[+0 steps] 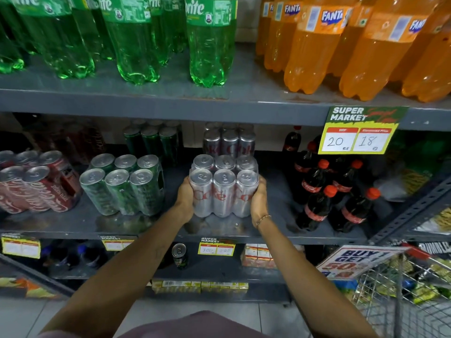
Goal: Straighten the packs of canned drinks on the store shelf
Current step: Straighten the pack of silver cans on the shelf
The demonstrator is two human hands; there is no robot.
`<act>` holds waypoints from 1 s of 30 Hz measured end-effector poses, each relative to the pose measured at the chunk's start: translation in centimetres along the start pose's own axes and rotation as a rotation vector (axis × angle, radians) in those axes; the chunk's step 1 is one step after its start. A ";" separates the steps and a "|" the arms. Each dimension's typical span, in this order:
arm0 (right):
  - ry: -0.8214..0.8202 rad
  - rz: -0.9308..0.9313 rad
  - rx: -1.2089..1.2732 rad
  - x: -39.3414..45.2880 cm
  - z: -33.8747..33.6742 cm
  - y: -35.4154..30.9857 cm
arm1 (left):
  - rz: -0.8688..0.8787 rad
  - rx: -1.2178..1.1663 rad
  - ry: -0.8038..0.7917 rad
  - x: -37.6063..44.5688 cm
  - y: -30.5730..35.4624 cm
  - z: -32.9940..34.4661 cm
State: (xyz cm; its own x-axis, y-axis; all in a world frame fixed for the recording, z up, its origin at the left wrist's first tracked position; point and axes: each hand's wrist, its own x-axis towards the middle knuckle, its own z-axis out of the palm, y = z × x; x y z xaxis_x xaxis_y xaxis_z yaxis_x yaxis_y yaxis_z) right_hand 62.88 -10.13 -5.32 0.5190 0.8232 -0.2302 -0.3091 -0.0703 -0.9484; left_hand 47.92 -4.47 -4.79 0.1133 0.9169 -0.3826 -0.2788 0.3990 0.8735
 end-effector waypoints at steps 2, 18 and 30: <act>0.036 0.008 0.007 0.1 -0.5 -0.2 | 0.000 0.006 -0.029 -0.1 -0.3 0.6; -0.058 -0.033 -0.049 -1.6 -2.4 -0.8 | 0.001 0.066 -0.046 -2.4 -1.4 -0.1; -0.028 -0.099 -0.050 -4.7 -3.4 0.3 | 0.027 0.081 -0.057 -4.4 -2.5 -1.3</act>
State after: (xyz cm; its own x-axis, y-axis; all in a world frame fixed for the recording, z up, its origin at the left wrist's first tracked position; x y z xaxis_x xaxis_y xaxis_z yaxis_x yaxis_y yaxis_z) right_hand 63.03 -15.94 -5.28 0.5220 0.8430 -0.1297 -0.2170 -0.0158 -0.9760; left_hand 46.91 -9.51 -5.71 0.1618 0.9253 -0.3429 -0.2049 0.3714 0.9056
